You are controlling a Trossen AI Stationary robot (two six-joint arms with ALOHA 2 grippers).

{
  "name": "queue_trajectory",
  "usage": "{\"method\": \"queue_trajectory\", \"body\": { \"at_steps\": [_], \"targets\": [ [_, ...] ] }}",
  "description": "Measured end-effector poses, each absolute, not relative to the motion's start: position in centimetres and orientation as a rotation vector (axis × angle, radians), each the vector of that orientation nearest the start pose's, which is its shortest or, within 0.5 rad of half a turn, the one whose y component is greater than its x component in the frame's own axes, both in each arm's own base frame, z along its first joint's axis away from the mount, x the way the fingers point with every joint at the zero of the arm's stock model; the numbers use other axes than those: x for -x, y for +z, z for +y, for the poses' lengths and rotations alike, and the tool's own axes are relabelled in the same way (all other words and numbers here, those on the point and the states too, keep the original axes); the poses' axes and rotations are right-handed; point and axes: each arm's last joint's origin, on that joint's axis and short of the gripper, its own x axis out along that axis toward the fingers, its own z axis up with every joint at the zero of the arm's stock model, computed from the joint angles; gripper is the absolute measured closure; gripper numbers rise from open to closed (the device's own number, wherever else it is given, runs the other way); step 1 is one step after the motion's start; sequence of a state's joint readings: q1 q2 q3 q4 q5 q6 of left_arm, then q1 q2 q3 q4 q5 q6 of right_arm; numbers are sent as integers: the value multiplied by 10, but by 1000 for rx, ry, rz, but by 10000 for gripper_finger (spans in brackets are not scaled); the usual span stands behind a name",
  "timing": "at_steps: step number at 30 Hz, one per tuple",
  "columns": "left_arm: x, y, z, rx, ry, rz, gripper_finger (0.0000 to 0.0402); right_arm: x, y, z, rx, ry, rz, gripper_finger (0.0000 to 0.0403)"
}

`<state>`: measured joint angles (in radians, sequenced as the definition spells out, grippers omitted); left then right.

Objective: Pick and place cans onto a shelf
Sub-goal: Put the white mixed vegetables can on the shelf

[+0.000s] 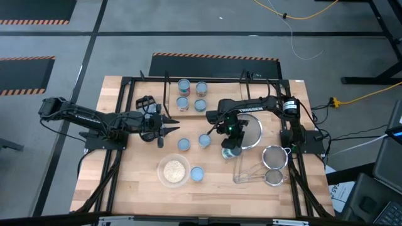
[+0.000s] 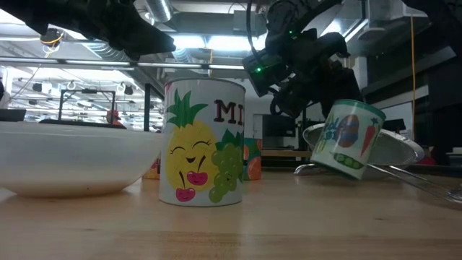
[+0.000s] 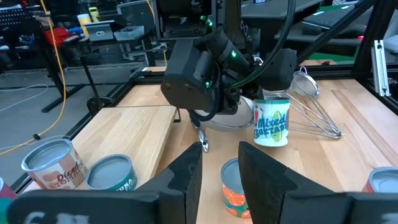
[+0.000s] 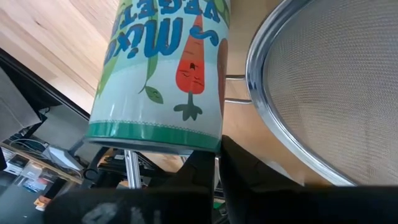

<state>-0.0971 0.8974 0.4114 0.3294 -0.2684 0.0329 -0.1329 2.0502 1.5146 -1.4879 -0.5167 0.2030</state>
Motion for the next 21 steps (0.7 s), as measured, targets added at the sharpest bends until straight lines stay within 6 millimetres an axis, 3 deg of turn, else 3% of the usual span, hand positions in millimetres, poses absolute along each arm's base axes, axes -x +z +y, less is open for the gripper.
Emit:
{"method": "queue_trajectory", "body": {
  "at_steps": [21],
  "targets": [
    [-194,234,-11,-62,168,157,304,-343,180,-32,-777,52,1942,383]
  ]
}}
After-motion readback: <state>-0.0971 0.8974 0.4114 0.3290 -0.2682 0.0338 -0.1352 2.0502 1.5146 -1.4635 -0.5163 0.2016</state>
